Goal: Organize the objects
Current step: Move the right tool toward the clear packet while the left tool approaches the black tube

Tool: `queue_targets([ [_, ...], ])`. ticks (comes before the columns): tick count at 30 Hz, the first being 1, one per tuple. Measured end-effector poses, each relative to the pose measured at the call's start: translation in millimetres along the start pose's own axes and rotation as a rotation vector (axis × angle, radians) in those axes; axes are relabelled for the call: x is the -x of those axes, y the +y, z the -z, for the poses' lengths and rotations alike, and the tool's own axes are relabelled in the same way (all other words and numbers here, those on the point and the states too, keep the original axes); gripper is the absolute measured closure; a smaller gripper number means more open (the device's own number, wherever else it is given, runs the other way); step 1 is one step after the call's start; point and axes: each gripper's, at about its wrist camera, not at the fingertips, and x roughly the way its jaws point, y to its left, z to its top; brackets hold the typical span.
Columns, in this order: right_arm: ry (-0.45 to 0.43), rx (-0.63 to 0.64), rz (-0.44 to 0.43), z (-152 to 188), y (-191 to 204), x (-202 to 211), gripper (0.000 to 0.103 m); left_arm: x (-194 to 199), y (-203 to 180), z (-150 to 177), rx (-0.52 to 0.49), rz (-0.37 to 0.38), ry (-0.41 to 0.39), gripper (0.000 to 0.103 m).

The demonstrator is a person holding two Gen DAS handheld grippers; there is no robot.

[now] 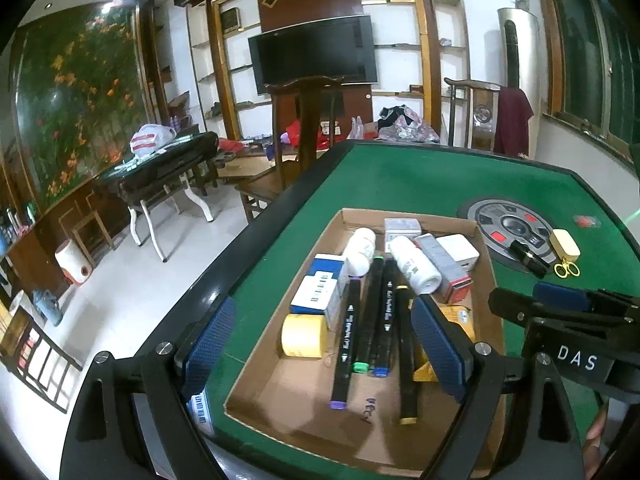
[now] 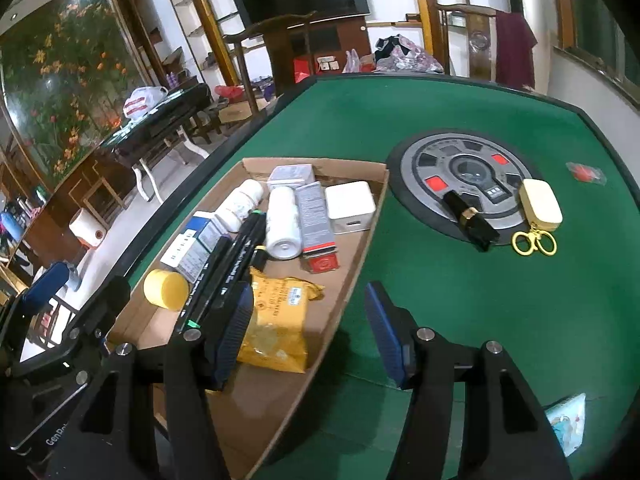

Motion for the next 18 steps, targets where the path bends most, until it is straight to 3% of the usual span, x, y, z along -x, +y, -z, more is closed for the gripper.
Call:
queue_targets([
  [12, -0.040, -0.108, 0.009, -1, -64, 23, 0.046, 8, -49, -5, -0.097, 0.013, 0.012, 0.017],
  [18, -0.078, -0.175, 0.051, -4, -116, 48, 0.046, 14, -77, -15, -0.134, 0.133, 0.049, 0.017],
])
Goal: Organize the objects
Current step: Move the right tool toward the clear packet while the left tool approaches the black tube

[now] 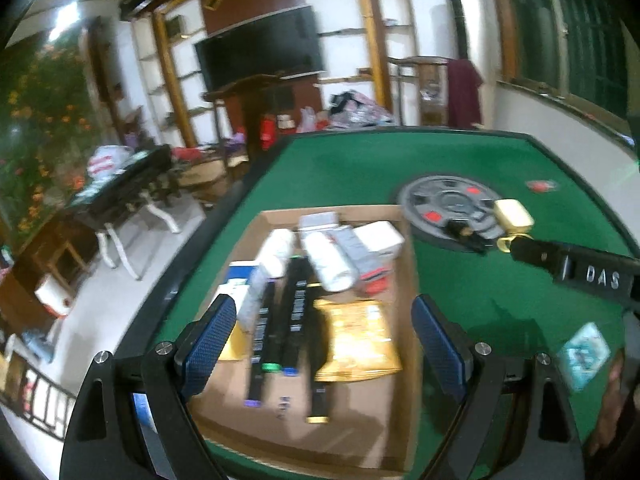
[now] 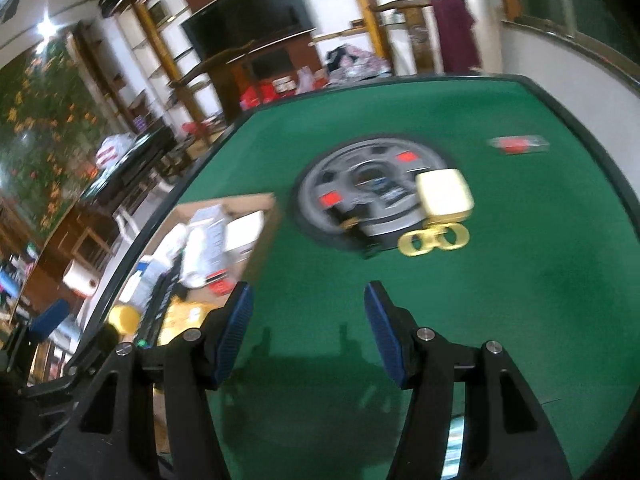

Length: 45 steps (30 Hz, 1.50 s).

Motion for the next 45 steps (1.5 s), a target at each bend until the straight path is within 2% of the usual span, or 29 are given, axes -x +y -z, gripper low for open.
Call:
queue_targets([
  [3, -0.030, -0.041, 0.065, -12, -37, 17, 0.046, 3, -2, -15, 0.029, 0.103, 0.017, 0.017],
  [7, -0.080, -0.074, 0.165, -26, -80, 41, 0.046, 2, -3, -35, 0.127, 0.252, 0.061, 0.017],
  [10, -0.107, -0.115, 0.221, -37, -111, 57, 0.046, -3, -16, -48, 0.143, 0.325, 0.089, 0.017],
  [13, -0.123, -0.169, 0.247, -44, -137, 66, 0.042, -11, -34, -52, 0.135, 0.363, 0.125, 0.017],
  [17, -0.113, -0.220, 0.246, -47, -163, 61, 0.042, -18, -60, -47, 0.100, 0.380, 0.167, 0.017],
  [24, -0.029, -0.323, 0.208, -37, -200, 29, 0.042, -31, -85, -33, 0.056, 0.390, 0.230, 0.017],
  [29, 0.011, -0.346, 0.189, -34, -203, 10, 0.042, -39, -98, -18, 0.012, 0.392, 0.260, 0.017],
  [34, 0.036, -0.340, 0.178, -37, -201, -2, 0.042, -49, -91, -7, 0.045, 0.394, 0.294, 0.017],
  [41, 0.003, -0.362, 0.205, -74, -223, -12, 0.042, -53, -89, 3, 0.087, 0.445, 0.294, 0.017],
  [45, 0.058, -0.408, 0.193, -110, -245, -49, 0.042, -47, -92, 3, 0.074, 0.488, 0.274, 0.017],
])
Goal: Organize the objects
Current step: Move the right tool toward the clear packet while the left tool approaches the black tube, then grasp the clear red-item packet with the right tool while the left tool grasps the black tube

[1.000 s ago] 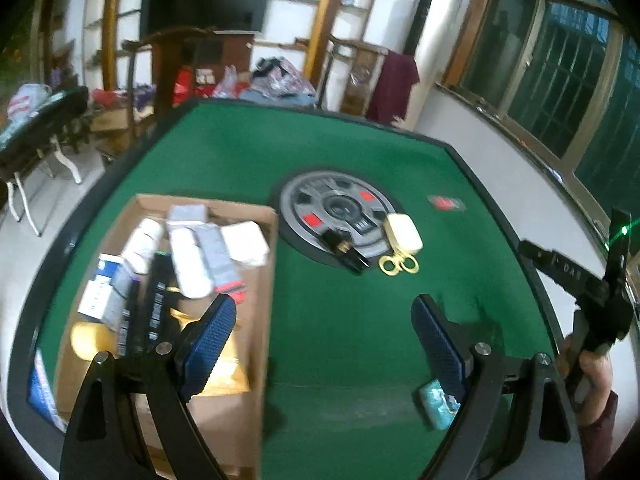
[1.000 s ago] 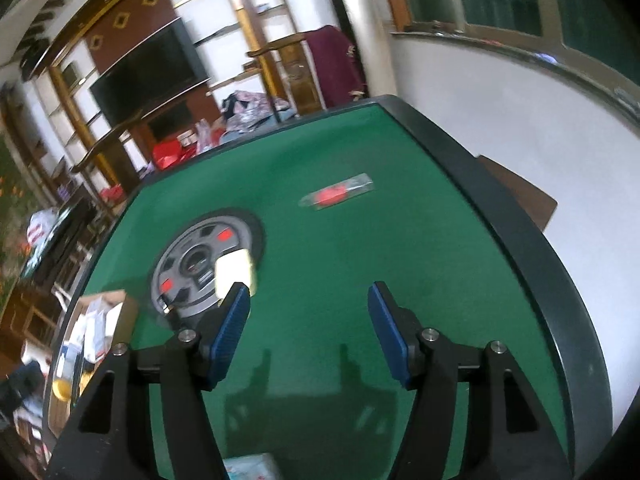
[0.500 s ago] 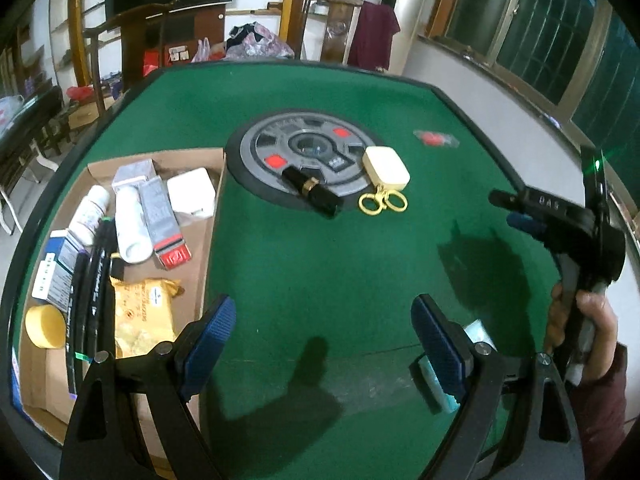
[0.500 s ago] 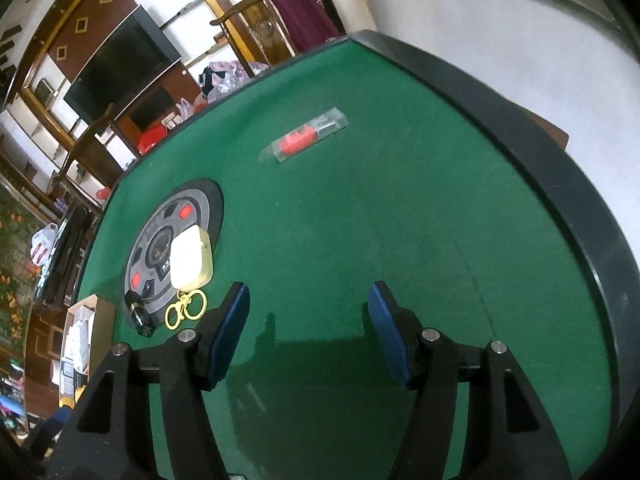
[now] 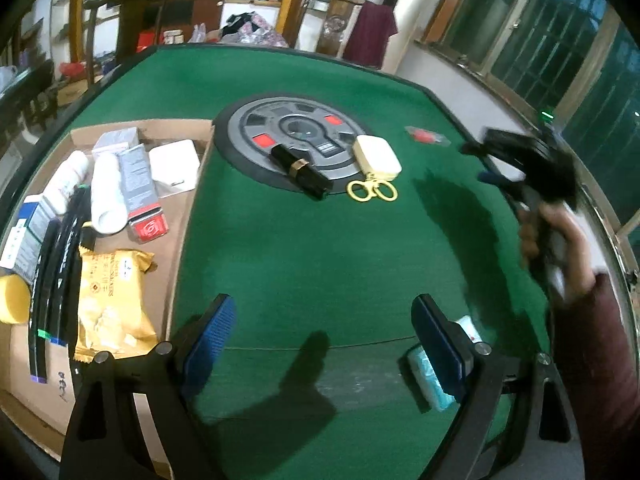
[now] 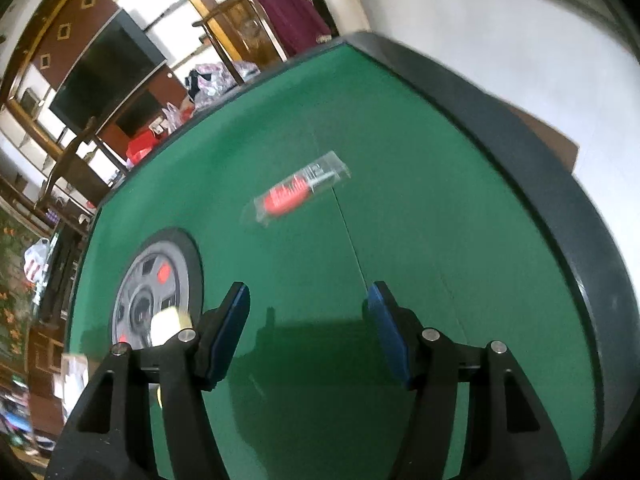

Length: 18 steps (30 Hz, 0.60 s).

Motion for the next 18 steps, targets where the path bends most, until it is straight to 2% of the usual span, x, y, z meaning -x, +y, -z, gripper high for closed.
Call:
queue_targets([
  [3, 0.063, -0.074, -0.040, -24, 1, -30, 0.042, 0, -1, -2, -0.032, 0.005, 0.001, 0.017],
  [7, 0.091, -0.166, -0.054, -47, 3, -60, 0.042, -5, 10, -7, -0.039, 0.013, 0.014, 0.017],
  [11, 0.062, -0.189, 0.027, -63, 15, -74, 0.042, -11, 24, -13, -0.023, 0.023, 0.018, 0.017],
  [15, 0.042, -0.117, 0.149, -71, 35, -84, 0.042, -19, 35, -17, -0.004, 0.036, 0.024, 0.017],
  [16, 0.042, -0.063, 0.202, -68, 43, -88, 0.046, -20, 37, -18, 0.000, 0.039, 0.027, 0.017],
  [17, 0.040, -0.011, 0.245, -66, 50, -90, 0.059, -22, 39, -19, 0.004, 0.041, 0.029, 0.017],
  [18, 0.039, 0.048, 0.279, -63, 58, -93, 0.066, -22, 39, -19, 0.000, 0.040, 0.021, 0.017],
])
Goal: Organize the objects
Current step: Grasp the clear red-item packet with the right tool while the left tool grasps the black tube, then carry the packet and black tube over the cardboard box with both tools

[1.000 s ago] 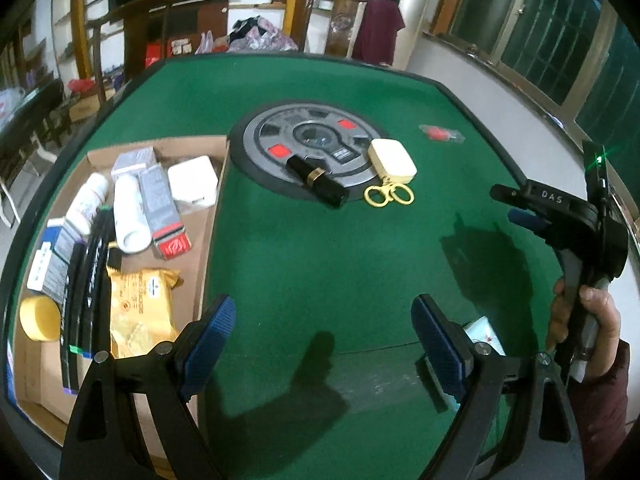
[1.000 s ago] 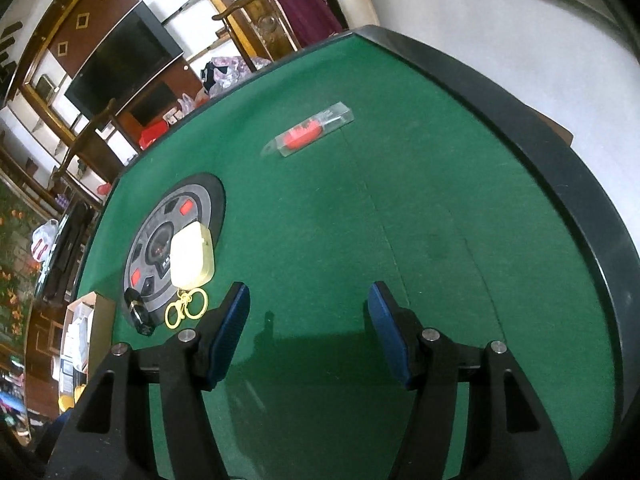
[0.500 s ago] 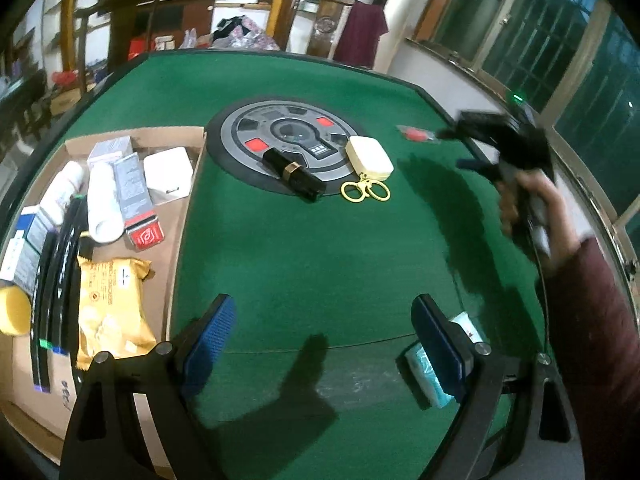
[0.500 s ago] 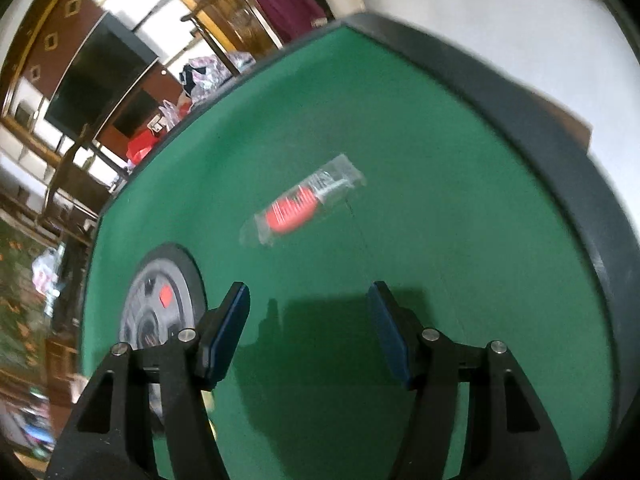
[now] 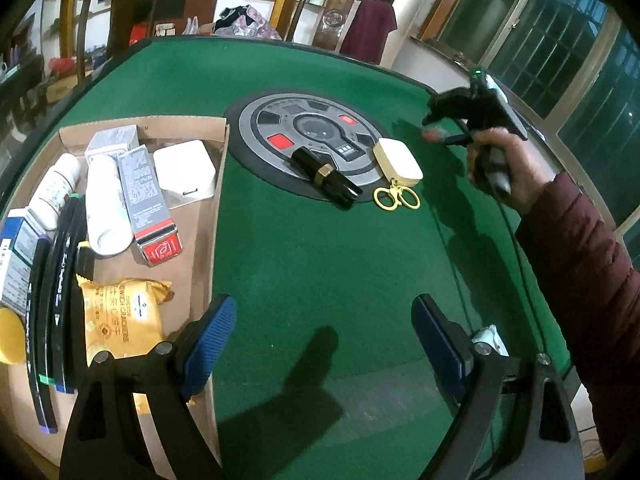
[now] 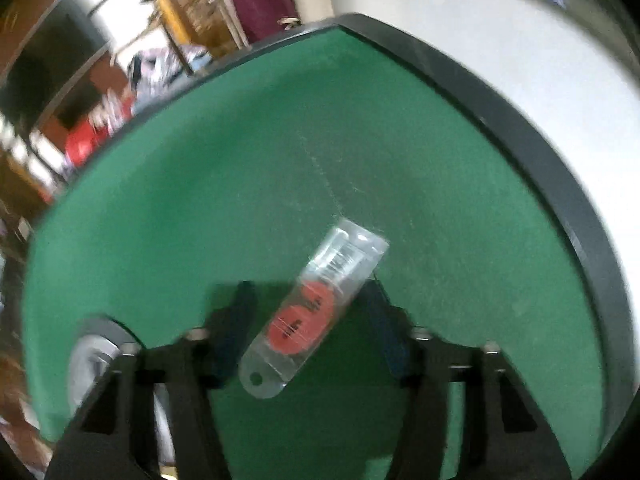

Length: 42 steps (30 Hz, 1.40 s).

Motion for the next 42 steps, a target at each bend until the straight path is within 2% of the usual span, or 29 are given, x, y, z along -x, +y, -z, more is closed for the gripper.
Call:
queue_targets([
  [1, -0.002, 0.028, 0.012, 2, 3, 0, 0.077, 0, 0, -1, -0.002, 0.001, -0.002, 0.017],
  [7, 0.010, 0.086, -0.051, 22, -13, 15, 0.078, -6, -1, -15, 0.008, -0.017, -0.001, 0.017],
  [10, 0.032, 0.152, -0.106, 53, -17, 34, 0.078, -13, -2, -25, 0.032, -0.002, 0.009, 0.017],
  [14, 0.065, 0.201, -0.191, 104, -25, 64, 0.078, -29, -7, -45, 0.059, -0.025, 0.016, 0.017],
  [18, 0.024, 0.170, -0.252, 141, -46, 83, 0.078, -50, -15, -67, 0.052, -0.115, 0.007, 0.017],
  [20, 0.015, 0.136, -0.295, 144, -54, 84, 0.078, -62, -20, -76, 0.032, -0.198, -0.005, 0.017],
  [22, 0.026, 0.099, -0.348, 145, -61, 85, 0.078, -74, -24, -83, 0.009, -0.248, -0.015, 0.017],
  [25, 0.016, 0.090, -0.377, 145, -67, 86, 0.078, -94, -25, -90, -0.014, -0.327, -0.010, 0.017],
  [27, 0.001, 0.099, -0.381, 146, -68, 88, 0.078, -103, -26, -92, -0.038, -0.377, -0.011, 0.022],
  [29, -0.008, 0.106, -0.377, 145, -67, 90, 0.078, -109, -28, -92, -0.058, -0.397, -0.015, 0.044],
  [30, -0.013, 0.112, -0.371, 144, -65, 89, 0.078, -112, -28, -92, -0.066, -0.404, -0.011, 0.050],
  [32, -0.020, 0.126, -0.360, 144, -63, 89, 0.078, -120, -27, -91, -0.068, -0.404, 0.014, 0.079],
  [33, -0.022, 0.131, -0.356, 143, -62, 89, 0.078, -119, -27, -91, -0.061, -0.386, 0.008, 0.084],
  [35, -0.023, 0.135, -0.355, 142, -60, 86, 0.077, -116, -28, -89, -0.067, -0.398, 0.009, 0.088],
  [42, -0.051, 0.170, -0.331, 143, -55, 87, 0.076, -113, -29, -86, -0.042, -0.381, 0.005, 0.089],
])
